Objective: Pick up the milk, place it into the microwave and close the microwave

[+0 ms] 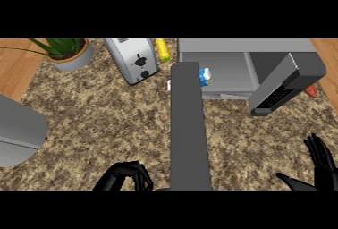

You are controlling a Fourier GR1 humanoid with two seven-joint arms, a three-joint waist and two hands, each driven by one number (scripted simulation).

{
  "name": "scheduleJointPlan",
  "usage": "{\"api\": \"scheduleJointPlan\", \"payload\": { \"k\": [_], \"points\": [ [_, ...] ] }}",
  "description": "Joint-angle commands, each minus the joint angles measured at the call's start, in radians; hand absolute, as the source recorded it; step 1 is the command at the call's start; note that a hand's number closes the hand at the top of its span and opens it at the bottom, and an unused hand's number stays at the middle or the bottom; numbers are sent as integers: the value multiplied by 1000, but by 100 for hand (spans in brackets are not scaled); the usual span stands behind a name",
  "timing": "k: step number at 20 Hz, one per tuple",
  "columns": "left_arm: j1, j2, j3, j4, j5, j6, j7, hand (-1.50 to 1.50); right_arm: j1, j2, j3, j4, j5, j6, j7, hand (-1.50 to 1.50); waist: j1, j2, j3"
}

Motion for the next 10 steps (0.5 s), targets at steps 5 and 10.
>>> {"api": "scheduleJointPlan", "payload": {
  "k": [5,10],
  "points": [
    [-268,-24,-64,196,-71,85,79,150,37,-82,-27,8,-45,145,-67,-150,-9,2,1],
    [-321,-24,-165,362,-106,-34,158,150,70,-112,-15,-14,-56,190,-58,-150,-24,5,1]
  ]
}}
